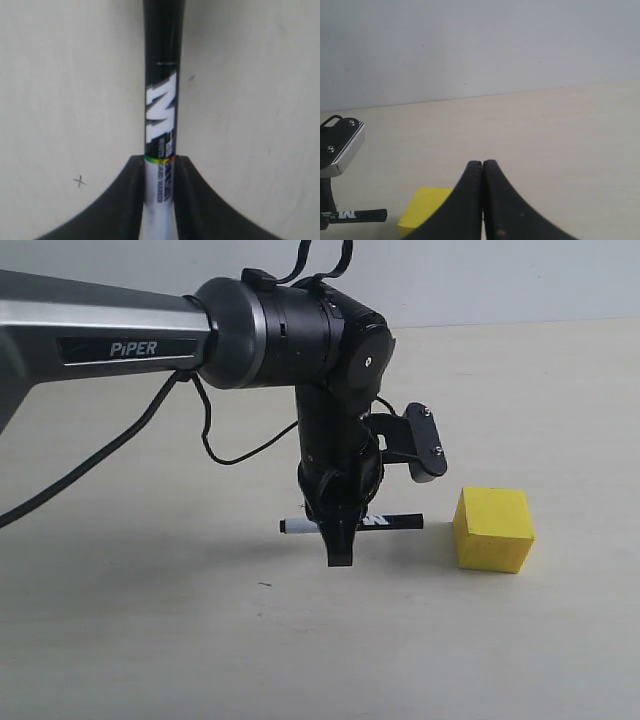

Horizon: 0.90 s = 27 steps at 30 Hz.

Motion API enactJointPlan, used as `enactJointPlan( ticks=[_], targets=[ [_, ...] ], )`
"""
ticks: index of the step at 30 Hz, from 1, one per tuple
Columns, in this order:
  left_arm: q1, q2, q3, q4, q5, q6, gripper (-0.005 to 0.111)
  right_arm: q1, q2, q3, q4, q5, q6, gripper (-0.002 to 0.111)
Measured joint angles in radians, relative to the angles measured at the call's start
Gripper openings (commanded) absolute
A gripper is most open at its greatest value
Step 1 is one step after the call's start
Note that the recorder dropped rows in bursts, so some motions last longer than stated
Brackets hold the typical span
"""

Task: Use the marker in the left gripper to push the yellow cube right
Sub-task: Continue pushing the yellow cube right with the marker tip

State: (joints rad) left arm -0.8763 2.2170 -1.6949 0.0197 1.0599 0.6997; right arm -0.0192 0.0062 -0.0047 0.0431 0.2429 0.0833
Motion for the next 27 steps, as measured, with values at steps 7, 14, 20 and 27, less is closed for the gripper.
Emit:
enactJointPlan(
  ticks=[7,14,20,27],
  targets=[
    [-0.041,0.000,0.000,-0.002,-0.075,0.050,0.000,0.000,0.000,0.000,0.000,0.000,0.000,0.000],
    [-0.093,0.000,0.000,-0.010,-0.131,0.082,0.000,0.000,0.000,0.000,0.000,0.000,0.000,0.000],
    [-0.092,0.000,0.000,-0.010,-0.107,0.064,0.000,0.000,0.000,0.000,0.000,0.000,0.000,0.000],
    [-0.050,0.000,0.000,0.002,-0.005,-0.032,0.000,0.000,0.000,0.000,0.000,0.000,0.000,0.000]
  ],
)
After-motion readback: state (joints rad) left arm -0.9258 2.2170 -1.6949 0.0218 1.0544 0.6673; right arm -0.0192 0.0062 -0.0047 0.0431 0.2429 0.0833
